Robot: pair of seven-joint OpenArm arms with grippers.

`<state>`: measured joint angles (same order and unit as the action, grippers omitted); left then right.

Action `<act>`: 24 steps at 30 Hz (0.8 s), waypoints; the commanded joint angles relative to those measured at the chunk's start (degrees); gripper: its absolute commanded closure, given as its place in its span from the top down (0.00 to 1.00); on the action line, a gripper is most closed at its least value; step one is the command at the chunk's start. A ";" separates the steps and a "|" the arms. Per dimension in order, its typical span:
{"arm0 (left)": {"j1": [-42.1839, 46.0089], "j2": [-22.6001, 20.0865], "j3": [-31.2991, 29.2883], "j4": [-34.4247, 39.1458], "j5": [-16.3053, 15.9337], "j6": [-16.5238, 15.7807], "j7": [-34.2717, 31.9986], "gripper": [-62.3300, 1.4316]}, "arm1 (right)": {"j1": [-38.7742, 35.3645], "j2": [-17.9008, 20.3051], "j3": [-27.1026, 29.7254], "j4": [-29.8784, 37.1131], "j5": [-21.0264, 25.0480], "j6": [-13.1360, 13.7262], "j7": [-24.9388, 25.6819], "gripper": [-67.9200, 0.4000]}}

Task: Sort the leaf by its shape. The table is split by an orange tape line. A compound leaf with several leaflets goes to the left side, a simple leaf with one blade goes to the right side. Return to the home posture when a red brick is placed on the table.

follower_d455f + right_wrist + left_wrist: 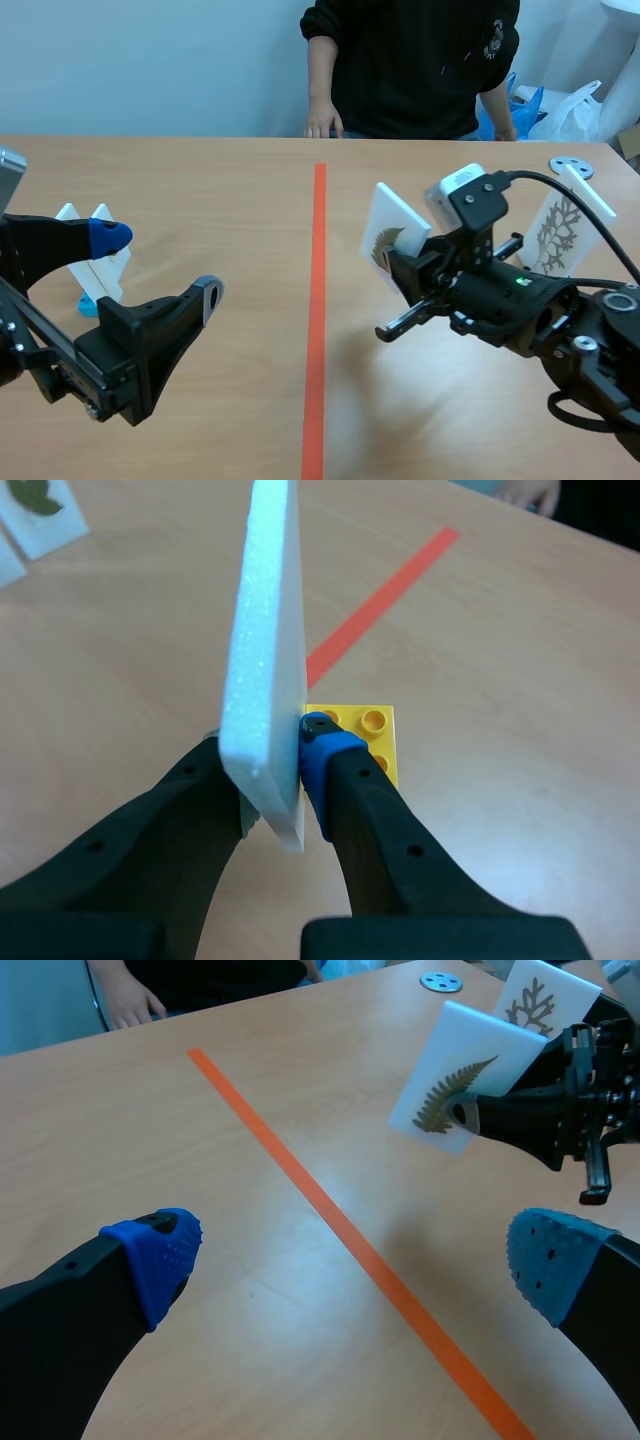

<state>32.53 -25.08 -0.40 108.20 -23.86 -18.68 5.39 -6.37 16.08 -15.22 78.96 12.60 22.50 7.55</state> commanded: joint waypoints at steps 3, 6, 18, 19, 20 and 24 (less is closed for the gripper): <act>-0.17 0.11 -0.04 0.17 -0.35 -0.09 -1.03 1.00 | -1.14 0.74 4.46 0.83 3.65 0.00 0.24 0.06; -0.17 0.11 -0.04 0.17 -0.35 -0.09 -1.05 1.00 | -2.25 0.74 8.26 0.87 5.03 -0.02 -0.92 0.06; -0.17 0.11 -0.04 0.17 -0.35 -0.09 -1.05 1.00 | -2.43 0.87 13.66 -2.03 6.01 -3.74 -2.05 0.06; -0.17 0.09 -0.04 0.17 -0.35 -0.09 -1.05 1.00 | -1.86 0.96 13.68 -3.19 6.01 -4.00 -2.08 0.06; -0.17 0.09 -0.04 0.17 -0.35 -0.09 -1.05 1.00 | -1.11 0.98 13.68 -4.42 6.03 -4.66 -2.08 0.06; -0.17 0.09 -0.04 0.17 -0.35 -0.09 -1.03 1.00 | 2.38 0.90 13.66 -10.78 6.03 -6.03 -1.44 0.06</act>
<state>32.53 -25.08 -0.40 108.20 -23.86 -18.68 5.39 -5.93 16.05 -1.61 68.34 18.04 16.67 4.75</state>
